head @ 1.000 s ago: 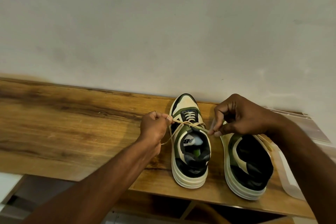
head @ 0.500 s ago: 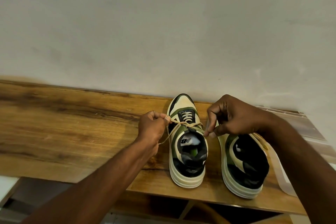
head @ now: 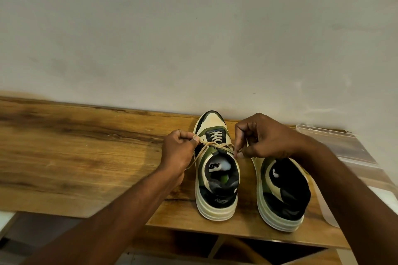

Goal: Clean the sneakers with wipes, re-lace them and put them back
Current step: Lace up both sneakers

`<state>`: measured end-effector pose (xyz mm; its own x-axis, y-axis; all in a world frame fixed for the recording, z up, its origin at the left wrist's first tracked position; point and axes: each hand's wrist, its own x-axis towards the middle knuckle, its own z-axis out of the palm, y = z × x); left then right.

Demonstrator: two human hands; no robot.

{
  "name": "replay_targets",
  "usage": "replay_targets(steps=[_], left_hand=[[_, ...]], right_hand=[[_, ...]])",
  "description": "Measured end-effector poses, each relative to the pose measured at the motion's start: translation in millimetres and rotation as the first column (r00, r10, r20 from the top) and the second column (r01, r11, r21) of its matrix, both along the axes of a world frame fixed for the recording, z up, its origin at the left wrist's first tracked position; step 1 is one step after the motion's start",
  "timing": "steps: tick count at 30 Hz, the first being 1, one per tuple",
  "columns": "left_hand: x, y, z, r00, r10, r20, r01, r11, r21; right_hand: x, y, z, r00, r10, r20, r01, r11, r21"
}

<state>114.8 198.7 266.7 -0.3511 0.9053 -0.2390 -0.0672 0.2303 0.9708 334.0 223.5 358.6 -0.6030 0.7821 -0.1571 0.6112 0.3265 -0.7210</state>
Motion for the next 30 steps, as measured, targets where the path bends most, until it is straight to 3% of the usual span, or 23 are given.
replay_targets(steps=[11, 17, 21, 27, 30], left_hand=[[-4.7, -0.6, -2.1, 0.999, -0.030, 0.013, 0.030, 0.999, 0.026], [-6.2, -21.2, -3.4, 0.996, -0.019, -0.082, 0.032, 0.986, 0.164], [5.9, -63.1, -2.1, 0.971, -0.039, -0.237, 0.101, 0.962, 0.254], [34.8, -120.7, -11.9, 0.890, -0.173, -0.422, 0.260, 0.953, 0.157], [50.4, -129.4, -17.7, 0.859, -0.159, -0.486, 0.250, 0.960, 0.128]], right_hand=[[0.2, -0.5, -6.0, 0.998, -0.015, -0.069, 0.018, 0.999, 0.048], [7.4, -7.7, -2.3, 0.946, -0.227, -0.231, 0.274, 0.941, 0.197], [21.8, -23.7, -6.7, 0.854, -0.431, -0.290, 0.506, 0.817, 0.276], [31.4, -96.2, -46.0, 0.612, -0.692, -0.382, 0.787, 0.580, 0.212], [29.1, -129.2, -77.2, 0.537, -0.739, -0.406, 0.843, 0.457, 0.284]])
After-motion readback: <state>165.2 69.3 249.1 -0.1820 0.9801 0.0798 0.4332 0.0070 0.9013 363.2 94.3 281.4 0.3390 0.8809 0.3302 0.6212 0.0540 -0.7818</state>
